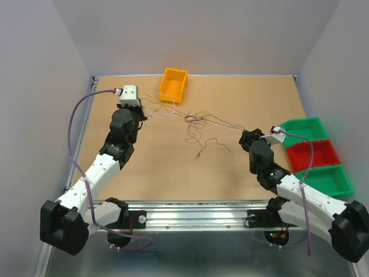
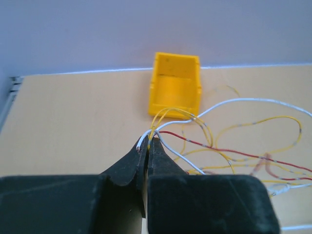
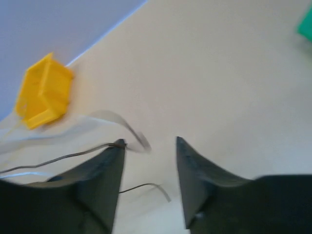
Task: Untangle the cables
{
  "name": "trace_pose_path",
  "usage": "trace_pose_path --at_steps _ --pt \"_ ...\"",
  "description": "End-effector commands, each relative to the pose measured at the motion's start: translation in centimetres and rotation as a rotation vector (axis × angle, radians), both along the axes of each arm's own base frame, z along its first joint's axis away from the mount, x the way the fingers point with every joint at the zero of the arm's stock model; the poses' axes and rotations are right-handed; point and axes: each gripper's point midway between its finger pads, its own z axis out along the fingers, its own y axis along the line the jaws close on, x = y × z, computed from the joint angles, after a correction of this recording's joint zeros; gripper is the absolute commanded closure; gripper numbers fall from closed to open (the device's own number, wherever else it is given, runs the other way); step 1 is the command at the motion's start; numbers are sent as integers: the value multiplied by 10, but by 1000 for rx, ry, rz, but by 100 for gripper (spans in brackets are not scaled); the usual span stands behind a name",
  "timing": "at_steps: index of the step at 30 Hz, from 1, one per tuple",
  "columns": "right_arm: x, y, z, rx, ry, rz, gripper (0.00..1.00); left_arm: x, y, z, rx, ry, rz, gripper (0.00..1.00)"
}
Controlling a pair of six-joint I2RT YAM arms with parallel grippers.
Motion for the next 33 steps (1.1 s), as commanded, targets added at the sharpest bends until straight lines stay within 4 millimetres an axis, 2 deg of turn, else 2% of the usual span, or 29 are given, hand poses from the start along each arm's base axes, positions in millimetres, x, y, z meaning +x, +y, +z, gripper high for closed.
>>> trace_pose_path --at_steps 1,2,4,5,8,10,11,13,14,15,16,19,23,25,27,29,30,31,33 --pt "-28 -81 -25 -114 62 -337 43 4 72 63 -54 -173 345 100" --pt "-30 -81 -23 -107 55 -331 36 5 67 62 -50 -170 321 100" --pt "-30 -78 -21 -92 44 -303 35 6 51 63 -34 -183 216 100" --pt "-30 -74 -18 -88 37 -275 35 7 21 61 -8 -189 47 100" --pt "-27 -65 -16 -98 31 -211 32 1 -25 53 43 -179 -213 100" --pt "-23 -56 -11 -98 8 -165 30 0 -40 45 65 -158 -295 100" --pt "-21 -43 -17 -137 17 -73 26 -5 -54 46 80 -162 -379 100" --pt "-16 -19 -3 -124 -58 55 22 -10 -68 39 97 -140 -466 100" --pt "-17 4 -4 -143 -77 194 21 -16 -79 38 108 -143 -537 100" --pt "-18 16 -7 -148 -87 266 16 -21 -87 37 114 -143 -572 100" --pt "-23 43 7 -135 -166 412 14 -25 -93 35 120 -138 -609 100" --pt "-40 83 21 -119 -282 652 5 -41 -110 35 133 -146 -707 100" --pt "-56 113 30 -111 -381 841 0 -64 -130 37 146 -161 -822 100" --pt "-54 127 34 -117 -399 897 0 -74 -138 43 148 -180 -852 100" --pt "-54 139 39 -129 -428 938 0 -78 -143 56 140 -204 -865 100" --pt "-53 159 34 -160 -430 999 0 -82 -147 64 128 -199 -880 100" --pt "-52 166 32 -171 -433 1018 0 -82 -148 75 124 -216 -883 100" --pt "-55 176 34 -176 -450 1041 0 -83 -150 76 120 -205 -889 100" --pt "-43 192 35 -194 -463 1041 0 -86 -153 92 115 -228 -902 100"
